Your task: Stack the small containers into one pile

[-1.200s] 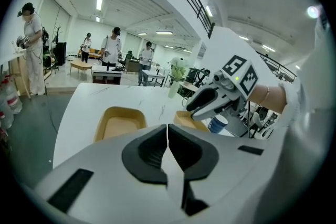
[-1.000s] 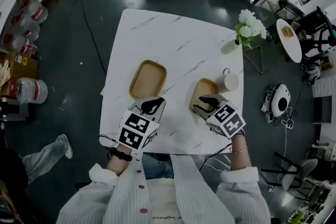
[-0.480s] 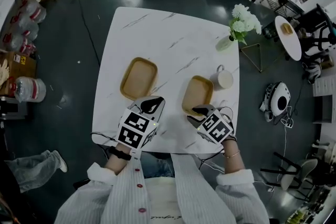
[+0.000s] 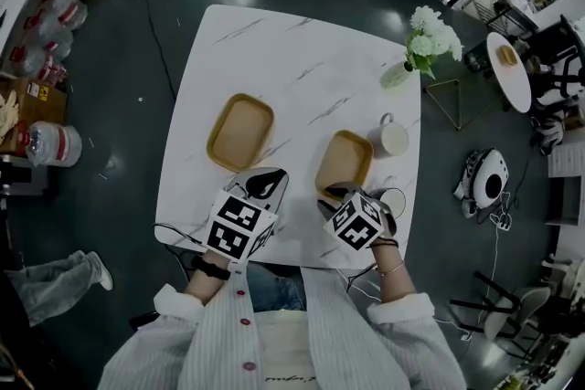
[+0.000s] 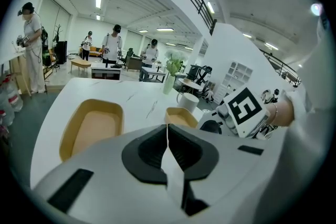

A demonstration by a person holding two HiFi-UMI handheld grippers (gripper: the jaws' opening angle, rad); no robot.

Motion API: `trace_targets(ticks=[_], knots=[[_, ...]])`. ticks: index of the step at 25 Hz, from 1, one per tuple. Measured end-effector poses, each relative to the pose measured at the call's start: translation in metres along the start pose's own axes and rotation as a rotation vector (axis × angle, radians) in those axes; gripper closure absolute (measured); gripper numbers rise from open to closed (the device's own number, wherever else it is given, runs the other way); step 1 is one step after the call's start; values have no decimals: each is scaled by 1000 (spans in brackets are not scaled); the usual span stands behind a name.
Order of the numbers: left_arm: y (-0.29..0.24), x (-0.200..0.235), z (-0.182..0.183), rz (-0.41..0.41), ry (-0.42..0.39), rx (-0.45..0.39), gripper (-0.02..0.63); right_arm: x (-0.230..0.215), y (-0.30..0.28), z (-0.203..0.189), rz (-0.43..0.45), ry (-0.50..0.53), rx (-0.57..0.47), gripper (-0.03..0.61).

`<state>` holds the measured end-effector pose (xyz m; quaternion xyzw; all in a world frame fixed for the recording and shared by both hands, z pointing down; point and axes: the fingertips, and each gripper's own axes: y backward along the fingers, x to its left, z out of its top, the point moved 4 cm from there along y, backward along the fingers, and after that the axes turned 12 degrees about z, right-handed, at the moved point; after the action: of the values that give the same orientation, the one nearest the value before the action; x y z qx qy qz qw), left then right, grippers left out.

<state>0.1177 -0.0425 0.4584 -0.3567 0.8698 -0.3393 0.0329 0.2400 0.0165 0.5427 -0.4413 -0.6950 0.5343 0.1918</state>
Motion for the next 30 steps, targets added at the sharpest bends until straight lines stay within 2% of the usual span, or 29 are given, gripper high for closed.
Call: trace_targets(ticks=[5, 22, 30], knots=[[1, -3, -5, 8, 6, 3, 592, -4, -7, -3, -34, 21, 17, 534], [12, 5, -9, 4, 4, 4, 592, -1, 6, 10, -67, 57, -5, 552], [27, 19, -9, 24, 22, -16, 592, 4, 22, 34, -102, 47, -57, 554]])
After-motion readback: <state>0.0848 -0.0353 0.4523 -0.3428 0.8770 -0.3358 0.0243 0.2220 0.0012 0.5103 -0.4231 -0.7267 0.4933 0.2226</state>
